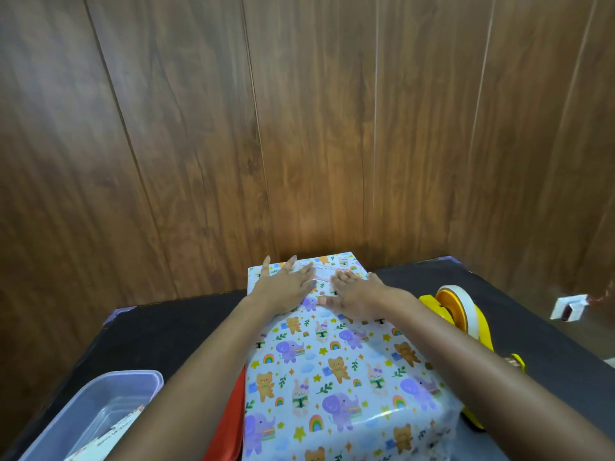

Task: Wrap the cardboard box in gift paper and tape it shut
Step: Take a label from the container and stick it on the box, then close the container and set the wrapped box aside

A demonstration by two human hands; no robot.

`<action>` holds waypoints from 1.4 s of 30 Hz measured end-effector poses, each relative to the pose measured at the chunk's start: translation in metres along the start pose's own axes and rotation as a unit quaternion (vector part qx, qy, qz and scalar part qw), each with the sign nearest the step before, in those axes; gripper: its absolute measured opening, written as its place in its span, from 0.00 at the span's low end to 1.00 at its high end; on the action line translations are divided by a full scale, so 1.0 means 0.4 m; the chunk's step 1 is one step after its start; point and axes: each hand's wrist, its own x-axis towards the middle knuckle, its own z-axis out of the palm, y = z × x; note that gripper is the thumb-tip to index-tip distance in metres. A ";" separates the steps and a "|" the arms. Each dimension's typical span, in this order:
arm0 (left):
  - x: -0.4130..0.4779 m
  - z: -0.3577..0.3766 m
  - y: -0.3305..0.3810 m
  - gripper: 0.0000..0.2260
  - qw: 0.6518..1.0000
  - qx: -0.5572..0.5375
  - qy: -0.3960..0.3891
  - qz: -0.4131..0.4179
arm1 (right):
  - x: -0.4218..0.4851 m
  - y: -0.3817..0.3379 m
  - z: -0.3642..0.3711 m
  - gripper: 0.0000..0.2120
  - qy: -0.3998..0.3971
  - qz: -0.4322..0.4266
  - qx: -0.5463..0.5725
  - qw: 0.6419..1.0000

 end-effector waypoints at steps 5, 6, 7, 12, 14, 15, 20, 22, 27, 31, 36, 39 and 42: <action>-0.019 -0.015 0.022 0.22 0.987 0.148 0.047 -0.043 | -0.014 0.012 -0.028 0.30 -0.020 0.026 -0.008 0.999; -0.021 -0.016 0.029 0.21 0.985 0.155 0.067 -0.046 | -0.014 0.012 -0.037 0.28 -0.010 0.028 -0.012 0.999; -0.024 -0.017 0.034 0.21 0.986 0.141 0.079 -0.039 | -0.017 0.009 -0.042 0.27 0.005 0.032 -0.011 0.999; -0.028 -0.006 0.029 0.19 0.993 -0.113 0.035 0.023 | -0.008 0.013 -0.005 0.25 0.016 -0.025 0.015 0.999; -0.035 -0.013 0.020 0.19 0.994 -0.110 0.024 0.012 | -0.018 0.018 -0.004 0.24 0.011 -0.029 0.025 0.999; -0.040 -0.018 0.016 0.19 0.996 -0.085 0.022 0.006 | -0.029 0.019 -0.011 0.23 0.005 -0.020 0.027 0.999; -0.087 -0.034 0.007 0.13 0.992 -0.095 0.074 -0.021 | -0.076 0.023 -0.047 0.17 0.110 -0.006 0.099 0.989; -0.136 -0.034 0.003 0.13 0.963 -0.221 0.144 -0.061 | -0.090 0.017 -0.038 0.15 0.180 -0.009 0.228 0.957; -0.283 -0.049 0.001 0.10 0.815 -0.519 0.229 -0.116 | -0.162 -0.054 -0.017 0.15 0.248 -0.015 0.495 0.833; -0.406 -0.046 -0.022 0.09 0.786 -0.547 0.261 -0.126 | -0.230 -0.138 -0.008 0.16 0.250 -0.045 0.569 0.782; -0.590 0.014 -0.096 0.09 0.787 -0.510 0.275 -0.214 | -0.305 -0.307 0.035 0.15 0.194 -0.108 0.576 0.787; -0.679 0.071 -0.156 0.08 0.838 -0.392 0.253 -0.283 | -0.312 -0.428 0.098 0.13 0.190 -0.152 0.479 0.844; -0.740 0.129 -0.197 0.08 0.876 -0.310 0.205 -0.307 | -0.297 -0.543 0.159 0.12 0.150 -0.177 0.214 0.949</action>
